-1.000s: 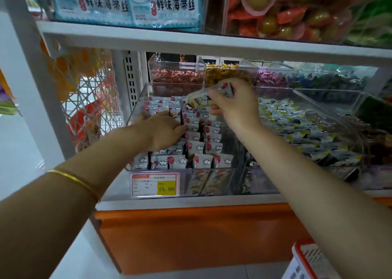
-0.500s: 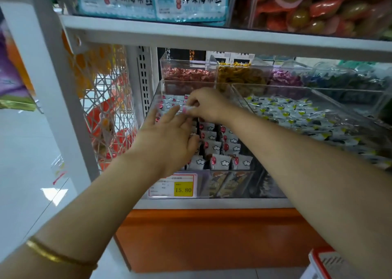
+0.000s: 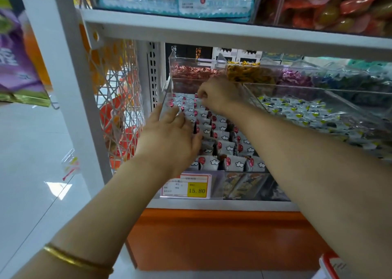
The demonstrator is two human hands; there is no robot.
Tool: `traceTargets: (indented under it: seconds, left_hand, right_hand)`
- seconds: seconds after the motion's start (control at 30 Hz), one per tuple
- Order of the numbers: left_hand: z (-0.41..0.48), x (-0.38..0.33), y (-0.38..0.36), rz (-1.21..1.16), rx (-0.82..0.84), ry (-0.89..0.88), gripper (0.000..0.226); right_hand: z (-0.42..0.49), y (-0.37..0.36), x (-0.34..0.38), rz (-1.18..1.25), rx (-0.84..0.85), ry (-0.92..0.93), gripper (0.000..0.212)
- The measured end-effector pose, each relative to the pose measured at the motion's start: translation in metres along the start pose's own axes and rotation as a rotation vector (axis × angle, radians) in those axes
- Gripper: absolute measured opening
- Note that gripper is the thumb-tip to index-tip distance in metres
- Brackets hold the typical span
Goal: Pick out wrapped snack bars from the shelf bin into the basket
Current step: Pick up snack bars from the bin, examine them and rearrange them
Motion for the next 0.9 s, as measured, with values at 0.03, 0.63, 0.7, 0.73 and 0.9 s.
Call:
traceTargets:
  seconds: [0.03, 0.63, 0.7, 0.73, 0.9]
  left_hand:
    - [-0.001, 0.000, 0.000, 0.000, -0.007, -0.003, 0.073]
    - [-0.004, 0.001, 0.002, -0.166, -0.117, -0.005, 0.058]
    - [-0.007, 0.003, 0.006, -0.258, -0.200, -0.015, 0.050]
    - [-0.009, 0.004, 0.008, -0.285, -0.252, -0.017, 0.046]
    - [-0.025, -0.004, 0.020, -0.555, -0.439, 0.080, 0.036]
  right_hand:
    - [0.001, -0.004, 0.002, -0.082, 0.014, 0.007, 0.020]
    - [-0.017, 0.014, 0.004, 0.209, -0.053, -0.076, 0.023]
    - [-0.020, 0.026, -0.002, 0.375, -0.163, -0.140, 0.018]
    - [-0.024, 0.033, -0.004, 0.451, -0.221, -0.166, 0.016]
    - [-0.075, 0.063, -0.011, 0.724, -0.519, -0.292, 0.011]
Point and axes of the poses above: each hand's wrist, its own z-axis towards the middle knuckle, its own y-axis out of the back of the hand, x = y × z, the point moved 1 cm from there along z, towards the middle knuckle, and after that the axes turned 1 degree about -z, right-handed, at the moved point
